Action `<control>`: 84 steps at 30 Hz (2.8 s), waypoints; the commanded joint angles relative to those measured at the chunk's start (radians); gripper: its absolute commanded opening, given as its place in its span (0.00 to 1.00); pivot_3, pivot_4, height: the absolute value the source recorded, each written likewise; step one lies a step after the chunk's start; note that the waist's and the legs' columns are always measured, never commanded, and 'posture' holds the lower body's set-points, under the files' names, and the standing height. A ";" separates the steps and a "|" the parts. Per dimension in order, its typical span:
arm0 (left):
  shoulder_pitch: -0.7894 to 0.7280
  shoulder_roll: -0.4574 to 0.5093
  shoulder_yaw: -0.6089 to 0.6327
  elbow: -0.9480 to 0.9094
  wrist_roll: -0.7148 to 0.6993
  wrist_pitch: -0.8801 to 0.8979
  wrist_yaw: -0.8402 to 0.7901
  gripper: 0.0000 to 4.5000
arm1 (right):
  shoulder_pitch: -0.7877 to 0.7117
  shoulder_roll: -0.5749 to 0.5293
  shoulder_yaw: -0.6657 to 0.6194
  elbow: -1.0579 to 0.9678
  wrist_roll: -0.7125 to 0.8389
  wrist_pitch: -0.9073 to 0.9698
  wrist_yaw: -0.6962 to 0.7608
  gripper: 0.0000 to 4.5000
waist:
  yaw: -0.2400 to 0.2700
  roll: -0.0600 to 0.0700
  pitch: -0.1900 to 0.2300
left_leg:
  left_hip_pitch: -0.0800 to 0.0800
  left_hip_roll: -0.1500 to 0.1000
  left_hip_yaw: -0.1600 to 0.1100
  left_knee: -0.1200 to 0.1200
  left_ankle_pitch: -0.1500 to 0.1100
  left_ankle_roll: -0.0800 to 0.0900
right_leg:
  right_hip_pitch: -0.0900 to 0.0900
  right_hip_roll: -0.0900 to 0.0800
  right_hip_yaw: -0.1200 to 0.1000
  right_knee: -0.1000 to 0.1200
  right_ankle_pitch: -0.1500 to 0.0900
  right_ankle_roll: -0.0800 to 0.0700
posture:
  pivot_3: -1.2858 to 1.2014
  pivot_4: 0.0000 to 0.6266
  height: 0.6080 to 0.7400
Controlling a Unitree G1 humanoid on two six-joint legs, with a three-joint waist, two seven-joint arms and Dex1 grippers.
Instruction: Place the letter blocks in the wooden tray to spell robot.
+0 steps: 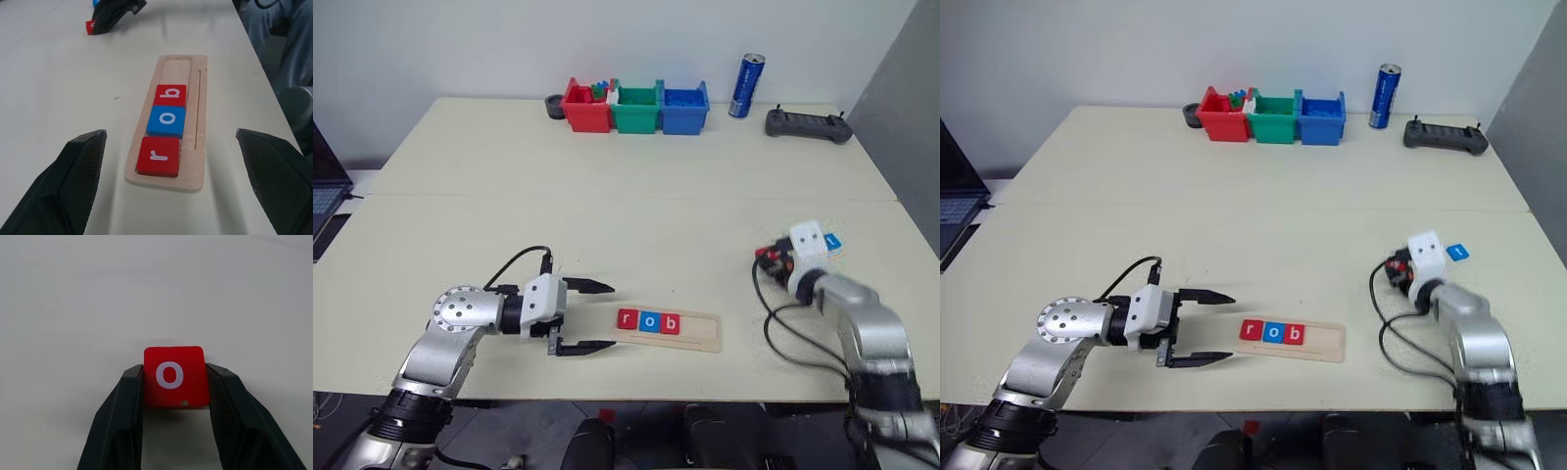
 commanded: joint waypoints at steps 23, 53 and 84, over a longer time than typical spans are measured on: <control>-0.047 0.015 -0.019 -0.061 -0.019 0.029 -0.016 1.00 | 0.177 0.430 -0.074 -0.503 -0.078 0.197 -0.416 0.99 | -0.005 0.000 -0.001 | 0.002 0.000 0.001 0.000 0.000 0.000 | 0.001 0.000 0.001 0.000 -0.003 0.006 | 0.52 0.24 1.00; -0.068 0.021 -0.017 -0.091 -0.020 0.088 0.006 1.00 | 0.046 -0.558 0.164 0.140 0.044 -0.500 0.750 0.99 | -0.005 -0.001 0.001 | 0.003 -0.001 0.003 0.002 -0.001 0.003 | 0.003 0.000 0.002 -0.001 -0.001 0.002 | 0.52 0.24 1.00; -0.098 0.072 0.003 -0.045 -0.038 0.067 -0.098 1.00 | -0.011 -0.535 0.193 0.203 0.034 -0.487 0.788 0.32 | -0.003 -0.001 0.001 | 0.003 0.000 0.003 0.002 -0.001 0.003 | 0.003 0.000 0.002 -0.001 -0.001 0.001 | 0.52 0.24 1.00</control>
